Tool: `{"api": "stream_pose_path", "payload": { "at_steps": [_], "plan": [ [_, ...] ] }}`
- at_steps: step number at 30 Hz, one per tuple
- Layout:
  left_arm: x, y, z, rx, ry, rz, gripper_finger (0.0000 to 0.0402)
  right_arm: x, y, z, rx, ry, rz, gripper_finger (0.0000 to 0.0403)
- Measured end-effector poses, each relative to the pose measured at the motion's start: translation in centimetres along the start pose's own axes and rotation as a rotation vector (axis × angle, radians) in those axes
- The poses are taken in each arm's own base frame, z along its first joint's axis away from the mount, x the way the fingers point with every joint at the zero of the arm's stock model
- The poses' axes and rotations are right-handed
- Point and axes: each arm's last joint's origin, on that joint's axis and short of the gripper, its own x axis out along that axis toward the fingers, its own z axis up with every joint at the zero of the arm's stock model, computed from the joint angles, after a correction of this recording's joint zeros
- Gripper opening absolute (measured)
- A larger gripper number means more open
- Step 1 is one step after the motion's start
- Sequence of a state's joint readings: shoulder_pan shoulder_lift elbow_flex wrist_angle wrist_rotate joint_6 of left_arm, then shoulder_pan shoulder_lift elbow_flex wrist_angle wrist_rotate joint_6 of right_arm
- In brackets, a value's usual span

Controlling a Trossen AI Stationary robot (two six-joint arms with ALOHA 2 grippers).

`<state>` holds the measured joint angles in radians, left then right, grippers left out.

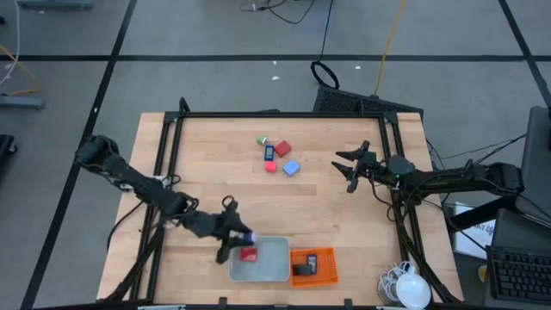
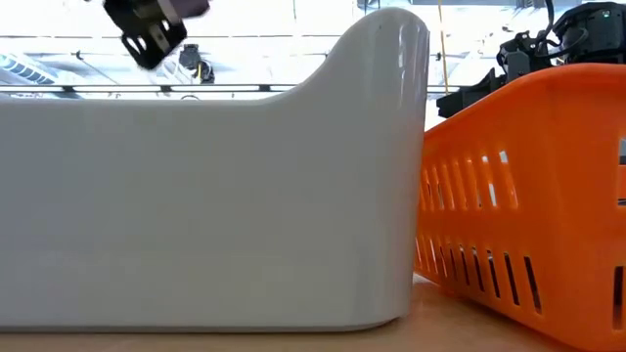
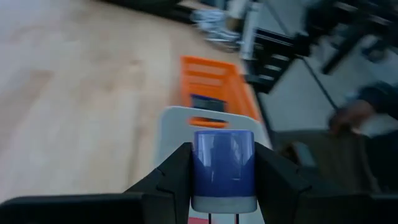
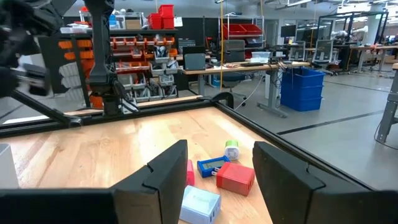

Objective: Pick & Place Office items
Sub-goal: Put the white violet charger adapter into the gray bin

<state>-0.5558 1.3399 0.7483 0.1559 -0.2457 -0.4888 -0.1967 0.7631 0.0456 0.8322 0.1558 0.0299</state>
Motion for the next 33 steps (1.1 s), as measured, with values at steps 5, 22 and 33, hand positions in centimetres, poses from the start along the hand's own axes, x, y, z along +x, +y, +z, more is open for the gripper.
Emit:
{"api": "stream_pose_path", "payload": {
  "at_steps": [5,22,33],
  "plan": [
    [-0.5,-1.5,-0.8,0.081,0.003,-0.026,0.0146,0.0,0.0,0.0,0.000,0.000,0.000,0.0171],
    [3.4,-2.5,-5.4,0.139,0.175,-0.113,0.0153,0.0,0.0,0.0,0.000,0.000,0.000,0.0171],
    [4.6,-2.3,-6.8,0.154,0.228,-0.122,0.0148,0.0,0.0,0.0,0.000,0.000,0.000,0.0171]
  ]
}}
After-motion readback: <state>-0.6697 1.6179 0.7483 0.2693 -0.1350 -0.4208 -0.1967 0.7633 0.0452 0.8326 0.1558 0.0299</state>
